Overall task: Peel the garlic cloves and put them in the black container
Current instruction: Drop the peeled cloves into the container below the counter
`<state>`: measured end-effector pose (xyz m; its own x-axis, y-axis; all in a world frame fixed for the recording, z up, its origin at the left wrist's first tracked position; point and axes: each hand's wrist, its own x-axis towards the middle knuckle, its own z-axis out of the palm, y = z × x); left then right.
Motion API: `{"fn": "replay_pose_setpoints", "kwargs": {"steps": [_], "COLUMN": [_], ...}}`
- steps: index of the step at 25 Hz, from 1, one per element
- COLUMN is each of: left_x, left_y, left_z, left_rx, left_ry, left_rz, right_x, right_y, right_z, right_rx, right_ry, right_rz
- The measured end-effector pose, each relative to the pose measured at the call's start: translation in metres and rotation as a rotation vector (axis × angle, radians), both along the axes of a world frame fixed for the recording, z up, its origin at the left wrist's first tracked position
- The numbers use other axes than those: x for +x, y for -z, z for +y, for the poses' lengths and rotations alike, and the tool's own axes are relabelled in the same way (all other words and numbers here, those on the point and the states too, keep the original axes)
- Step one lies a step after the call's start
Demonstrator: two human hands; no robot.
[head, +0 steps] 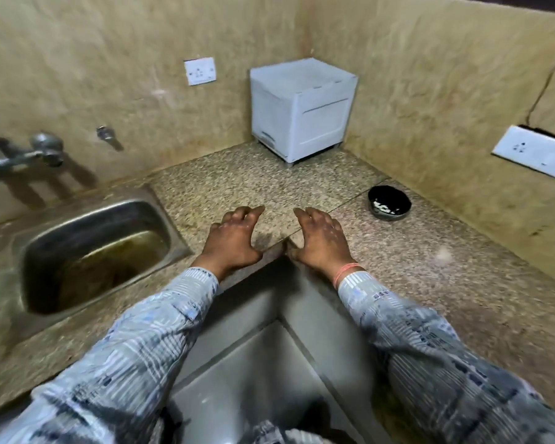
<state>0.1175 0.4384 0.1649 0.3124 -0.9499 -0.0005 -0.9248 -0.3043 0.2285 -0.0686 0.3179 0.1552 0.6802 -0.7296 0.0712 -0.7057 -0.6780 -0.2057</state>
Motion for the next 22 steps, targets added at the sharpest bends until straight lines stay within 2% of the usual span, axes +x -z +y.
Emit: {"fn": "replay_pose_setpoints", "kwargs": {"steps": [7, 11, 22], "left_x": [-0.059, -0.088, -0.079], "left_y": [0.011, 0.029, 0.113], "left_z": [-0.181, -0.251, -0.396], "left_rx": [-0.006, 0.041, 0.238], "left_ry": [0.195, 0.317, 0.553], "left_rz": [0.014, 0.024, 0.054], "right_x": [-0.074, -0.102, -0.106], "right_y": [0.012, 0.028, 0.113], "right_z": [-0.127, -0.176, -0.267], "right_rx": [-0.026, 0.011, 0.359], "right_ry": [0.198, 0.298, 0.602], "right_rz": [0.035, 0.047, -0.047]}}
